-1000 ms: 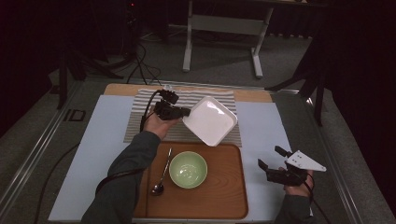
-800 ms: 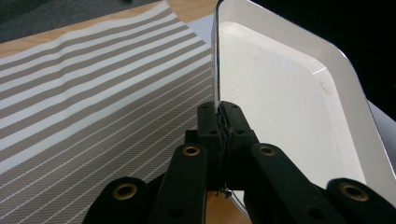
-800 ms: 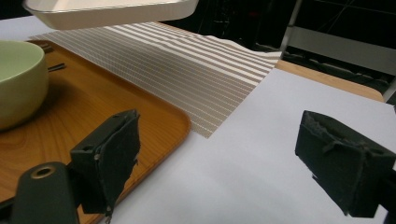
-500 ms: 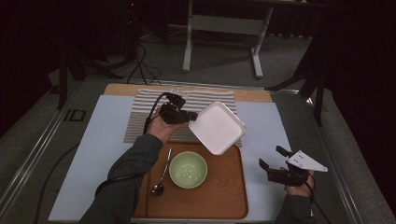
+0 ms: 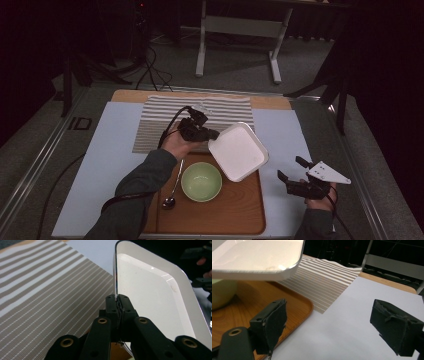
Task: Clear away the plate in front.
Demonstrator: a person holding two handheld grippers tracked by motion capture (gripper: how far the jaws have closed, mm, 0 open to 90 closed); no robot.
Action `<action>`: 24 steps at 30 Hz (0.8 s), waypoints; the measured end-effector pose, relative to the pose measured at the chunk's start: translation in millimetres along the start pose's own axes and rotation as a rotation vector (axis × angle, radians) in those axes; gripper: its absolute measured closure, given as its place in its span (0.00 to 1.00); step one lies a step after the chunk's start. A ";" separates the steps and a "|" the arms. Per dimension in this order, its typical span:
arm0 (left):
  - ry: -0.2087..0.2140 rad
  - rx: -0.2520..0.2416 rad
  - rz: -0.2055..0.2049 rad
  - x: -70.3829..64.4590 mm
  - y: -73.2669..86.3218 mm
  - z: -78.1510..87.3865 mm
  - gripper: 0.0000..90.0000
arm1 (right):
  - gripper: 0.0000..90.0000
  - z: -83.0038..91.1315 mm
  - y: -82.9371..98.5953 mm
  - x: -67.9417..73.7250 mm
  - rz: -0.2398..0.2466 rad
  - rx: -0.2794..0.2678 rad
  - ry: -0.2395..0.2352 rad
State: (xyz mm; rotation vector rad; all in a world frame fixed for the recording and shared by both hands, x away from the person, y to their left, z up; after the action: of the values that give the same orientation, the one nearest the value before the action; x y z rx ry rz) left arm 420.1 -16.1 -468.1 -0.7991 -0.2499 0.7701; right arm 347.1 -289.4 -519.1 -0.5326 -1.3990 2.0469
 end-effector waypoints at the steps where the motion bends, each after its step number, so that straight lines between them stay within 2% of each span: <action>1: 0.002 0.006 -0.005 -1.3 1.0 -1.1 0.99 | 0.15 -0.1 0.0 0.1 0.000 0.000 0.000; 13: 0.040 0.029 -0.048 -16.9 6.6 -9.0 0.99 | 0.15 -0.2 0.0 0.0 0.000 0.000 -0.001; 17: 0.057 0.048 -0.075 -23.8 11.0 -15.7 0.99 | 0.15 0.1 -0.2 -0.1 0.001 -0.001 0.001; 24: 0.061 0.089 -0.099 -28.0 19.1 -29.2 0.99 | 0.15 1.5 -0.8 -1.2 0.003 -0.006 0.009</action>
State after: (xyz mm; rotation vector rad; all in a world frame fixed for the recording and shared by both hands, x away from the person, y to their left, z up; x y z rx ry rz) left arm 404.2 -43.4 -499.8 -0.7196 -0.1977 0.6581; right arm 347.2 -291.0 -517.8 -0.5463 -1.4006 2.0400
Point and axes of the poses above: each handheld gripper's, and its own axes: z roughly backward along the jaws, y roughly out of its underside, x roughly to its left, the point moved 9 cm from there along -z, roughly forward along the jaws, and after that the axes turned 12 degrees about -y, right-handed, at the moved point
